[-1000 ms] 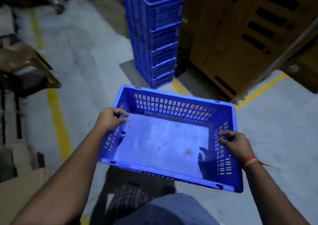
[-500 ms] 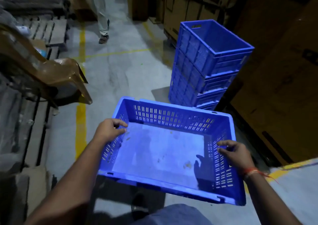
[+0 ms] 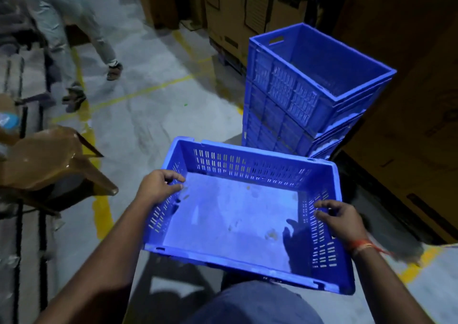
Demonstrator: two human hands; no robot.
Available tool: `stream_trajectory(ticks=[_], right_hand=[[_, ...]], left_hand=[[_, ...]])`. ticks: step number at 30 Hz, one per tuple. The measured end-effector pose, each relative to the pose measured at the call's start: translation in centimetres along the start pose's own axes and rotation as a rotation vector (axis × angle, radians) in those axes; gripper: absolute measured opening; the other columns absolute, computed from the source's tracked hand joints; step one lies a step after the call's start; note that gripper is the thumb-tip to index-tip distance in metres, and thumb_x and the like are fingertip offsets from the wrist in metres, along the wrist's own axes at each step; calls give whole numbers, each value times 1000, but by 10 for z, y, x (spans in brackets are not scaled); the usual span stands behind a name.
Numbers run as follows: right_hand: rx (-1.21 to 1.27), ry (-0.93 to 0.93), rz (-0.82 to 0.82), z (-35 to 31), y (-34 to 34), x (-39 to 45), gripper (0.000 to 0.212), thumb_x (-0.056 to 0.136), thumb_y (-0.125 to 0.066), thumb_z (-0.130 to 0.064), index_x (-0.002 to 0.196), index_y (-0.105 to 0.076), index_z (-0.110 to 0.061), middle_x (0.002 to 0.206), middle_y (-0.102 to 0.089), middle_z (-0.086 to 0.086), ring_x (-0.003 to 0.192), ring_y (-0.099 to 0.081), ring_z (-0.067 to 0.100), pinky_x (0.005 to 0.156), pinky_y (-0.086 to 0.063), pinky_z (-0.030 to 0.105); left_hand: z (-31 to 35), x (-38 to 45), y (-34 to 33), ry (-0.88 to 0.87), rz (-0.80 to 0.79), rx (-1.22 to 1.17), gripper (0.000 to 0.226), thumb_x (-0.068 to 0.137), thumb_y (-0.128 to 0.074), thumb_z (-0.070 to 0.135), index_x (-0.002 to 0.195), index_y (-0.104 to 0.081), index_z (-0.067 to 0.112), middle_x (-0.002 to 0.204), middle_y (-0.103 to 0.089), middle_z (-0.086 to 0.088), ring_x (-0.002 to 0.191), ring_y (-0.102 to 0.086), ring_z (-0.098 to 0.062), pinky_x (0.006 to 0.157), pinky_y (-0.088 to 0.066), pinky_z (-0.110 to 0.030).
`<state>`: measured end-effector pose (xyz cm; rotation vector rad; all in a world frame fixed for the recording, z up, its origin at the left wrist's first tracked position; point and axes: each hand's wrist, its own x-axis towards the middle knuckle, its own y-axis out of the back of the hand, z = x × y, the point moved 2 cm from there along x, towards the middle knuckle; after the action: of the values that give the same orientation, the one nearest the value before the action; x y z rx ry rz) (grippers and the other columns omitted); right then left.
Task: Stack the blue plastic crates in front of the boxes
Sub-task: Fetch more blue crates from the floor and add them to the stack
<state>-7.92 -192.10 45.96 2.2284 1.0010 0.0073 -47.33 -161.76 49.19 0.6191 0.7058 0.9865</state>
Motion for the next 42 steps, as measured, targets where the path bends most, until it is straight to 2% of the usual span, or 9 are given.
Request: stream_trajectory(ticks=[4,8,15,18,23,29,34,39,42], right_hand=[[3,-52,62,-28,-28,41,25,74,-81,-18,85,-74,-39,65,-68,10,45,-48,10,55,-46,34],[18,-107,117,-67,-46,69,15,75,-80,-15,80,-75,-29,57,-61,0,40,-44,4,54,-43,29],[-29,-229,295,-127,-90,90,14,75,-82,-20,81,-74,-30,66,-69,5,53,-59,20,59,-51,36],[-49,-310,394,-157,-118,86,12,75,-81,-21,80,-73,-28,68,-70,6,59,-63,21,62,-51,35],[-22,-432,520,-213,-161,63,13,75,-81,-17,84,-75,-24,56,-58,1,49,-53,14,52,-41,27],[3,-540,588,-257,-185,47,13,74,-80,-19,82,-73,-27,59,-62,0,49,-57,14,52,-42,25],[-42,-567,582,-295,-158,47,14,73,-80,-19,85,-75,-24,60,-60,-2,41,-51,12,47,-42,25],[-132,-527,528,-362,-89,52,9,75,-81,-22,81,-76,-18,43,-59,-6,32,-49,6,47,-40,22],[-180,-468,556,-403,-41,59,6,74,-81,-18,77,-78,-14,48,-65,0,37,-52,17,49,-43,24]], left_hand=[[11,83,22,-46,-53,11,15,79,-83,19,88,-79,29,68,-65,8,54,-50,-6,55,-40,-18],[23,164,47,-88,-112,45,16,77,-84,20,81,-77,34,78,-70,-4,59,-54,-12,60,-42,-22],[50,300,71,-270,-239,93,15,78,-83,19,84,-78,31,78,-68,-1,58,-55,-10,60,-43,-22],[59,352,85,-357,-318,122,16,77,-83,21,82,-76,34,82,-71,1,71,-61,-14,67,-41,-24],[81,411,119,-478,-385,169,15,76,-83,21,83,-76,33,78,-67,1,62,-57,-11,66,-40,-26],[112,450,142,-548,-447,243,16,74,-86,24,87,-78,30,64,-63,4,57,-57,-15,62,-42,-26],[164,461,168,-596,-515,300,17,71,-88,21,74,-74,31,62,-67,10,64,-61,-16,64,-45,-26],[247,464,217,-653,-618,264,10,75,-84,4,83,-77,5,42,-61,8,32,-45,-10,44,-42,-20],[295,459,246,-712,-655,300,7,82,-77,-1,85,-73,3,39,-59,8,23,-40,-8,30,-36,-16]])
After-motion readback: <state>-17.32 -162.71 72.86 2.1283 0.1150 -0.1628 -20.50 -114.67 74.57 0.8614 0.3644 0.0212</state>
